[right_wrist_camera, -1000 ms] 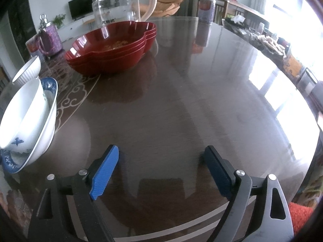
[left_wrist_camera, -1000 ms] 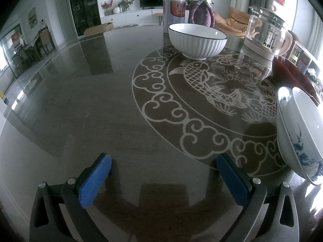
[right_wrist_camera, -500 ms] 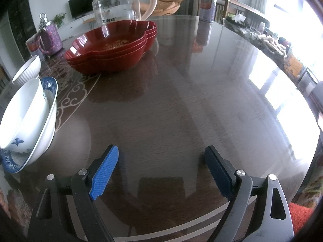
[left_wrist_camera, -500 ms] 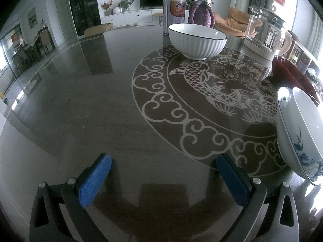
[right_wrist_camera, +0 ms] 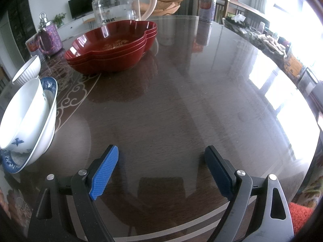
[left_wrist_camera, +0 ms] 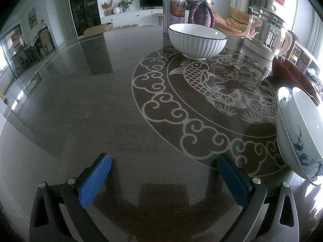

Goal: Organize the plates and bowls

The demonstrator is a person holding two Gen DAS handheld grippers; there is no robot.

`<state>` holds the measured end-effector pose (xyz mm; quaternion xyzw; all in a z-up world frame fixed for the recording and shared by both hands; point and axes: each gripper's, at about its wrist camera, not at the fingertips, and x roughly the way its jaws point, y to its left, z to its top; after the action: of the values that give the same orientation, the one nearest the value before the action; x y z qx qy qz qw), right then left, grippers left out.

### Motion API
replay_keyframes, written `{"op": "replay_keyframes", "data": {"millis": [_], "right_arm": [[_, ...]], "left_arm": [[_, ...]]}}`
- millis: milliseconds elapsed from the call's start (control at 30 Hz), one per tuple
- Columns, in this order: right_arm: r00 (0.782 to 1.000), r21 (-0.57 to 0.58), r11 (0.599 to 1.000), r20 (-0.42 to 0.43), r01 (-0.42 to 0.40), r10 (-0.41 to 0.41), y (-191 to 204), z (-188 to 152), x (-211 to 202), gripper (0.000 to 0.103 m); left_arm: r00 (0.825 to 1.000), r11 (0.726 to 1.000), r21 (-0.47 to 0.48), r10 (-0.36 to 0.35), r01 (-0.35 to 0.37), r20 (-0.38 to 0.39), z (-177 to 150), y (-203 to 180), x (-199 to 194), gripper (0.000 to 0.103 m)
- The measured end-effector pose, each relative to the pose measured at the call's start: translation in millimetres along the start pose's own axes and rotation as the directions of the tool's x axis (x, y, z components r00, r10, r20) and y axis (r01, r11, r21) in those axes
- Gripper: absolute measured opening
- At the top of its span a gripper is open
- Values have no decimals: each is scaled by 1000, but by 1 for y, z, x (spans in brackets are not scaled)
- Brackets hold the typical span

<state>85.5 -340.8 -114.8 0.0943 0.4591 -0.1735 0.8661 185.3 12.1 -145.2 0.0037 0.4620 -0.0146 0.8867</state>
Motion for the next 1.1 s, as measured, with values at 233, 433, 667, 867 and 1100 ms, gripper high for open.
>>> {"op": "replay_keyframes", "data": {"millis": [233, 433, 667, 867, 1100], "right_arm": [[1000, 1, 1000, -4, 1, -1, -1, 0, 0, 90], [999, -6, 1000, -37, -14, 14, -1, 5, 2, 92], [999, -25, 1000, 32, -2, 3, 3, 7, -12, 91], [994, -45, 995, 70, -85, 88, 12, 12, -32, 91], [996, -54, 998, 77, -33, 38, 12, 14, -42, 91]], "left_arm": [[1000, 1000, 0, 0, 0, 0, 0, 0, 0, 103], [1000, 1000, 0, -1, 1, 0, 0, 0, 0, 103], [1000, 1000, 0, 0, 0, 1, 0, 0, 0, 103], [1000, 1000, 0, -1, 1, 1, 0, 0, 0, 103], [1000, 1000, 0, -1, 1, 1, 0, 0, 0, 103]]}}
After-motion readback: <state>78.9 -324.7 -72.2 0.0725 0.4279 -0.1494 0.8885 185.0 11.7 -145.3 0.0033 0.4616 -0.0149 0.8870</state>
